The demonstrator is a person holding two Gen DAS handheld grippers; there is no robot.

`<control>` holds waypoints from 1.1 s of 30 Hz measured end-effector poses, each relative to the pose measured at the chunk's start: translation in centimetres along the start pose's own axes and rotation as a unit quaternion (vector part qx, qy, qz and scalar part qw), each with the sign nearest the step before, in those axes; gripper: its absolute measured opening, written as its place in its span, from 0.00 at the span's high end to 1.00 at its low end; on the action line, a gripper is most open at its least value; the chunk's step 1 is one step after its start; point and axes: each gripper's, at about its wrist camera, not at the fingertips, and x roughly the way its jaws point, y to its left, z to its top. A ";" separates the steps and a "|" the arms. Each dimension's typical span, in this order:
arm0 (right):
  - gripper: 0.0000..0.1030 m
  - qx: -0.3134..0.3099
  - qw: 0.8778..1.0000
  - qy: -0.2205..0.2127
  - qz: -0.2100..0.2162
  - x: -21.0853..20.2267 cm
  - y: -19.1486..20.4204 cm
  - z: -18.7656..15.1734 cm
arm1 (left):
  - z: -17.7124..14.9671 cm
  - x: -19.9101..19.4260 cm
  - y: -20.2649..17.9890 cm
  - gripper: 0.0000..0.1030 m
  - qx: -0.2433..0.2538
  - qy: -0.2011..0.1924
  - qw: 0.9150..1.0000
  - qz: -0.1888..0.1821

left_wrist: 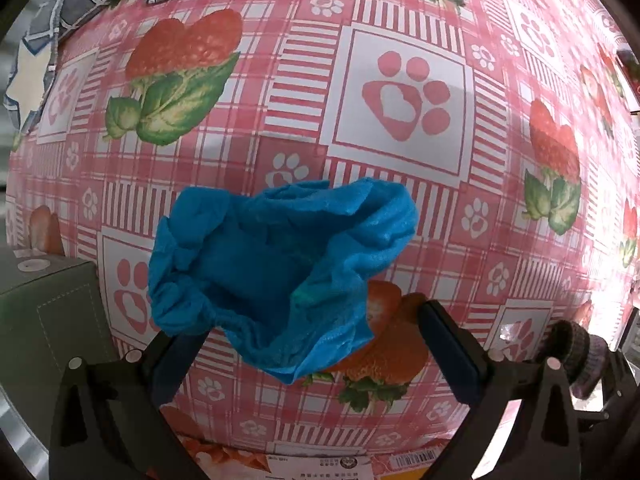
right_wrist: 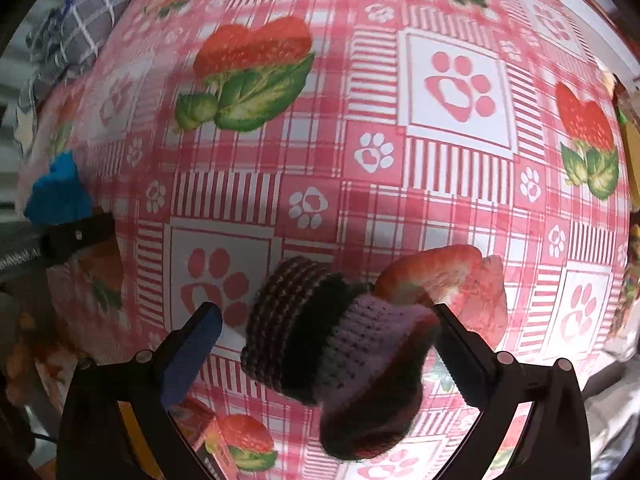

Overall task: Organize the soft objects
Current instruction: 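Grasp the blue cloth with the left tool while the right tool grasps the dark knit sock, then carry the blue cloth and knit sock in both tools over the white box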

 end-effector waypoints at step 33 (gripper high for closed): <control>0.39 0.042 0.997 -0.067 0.022 -14.0 1.9 -7.7 | -8.9 -12.3 1.1 0.85 0.103 -0.118 0.988 -0.016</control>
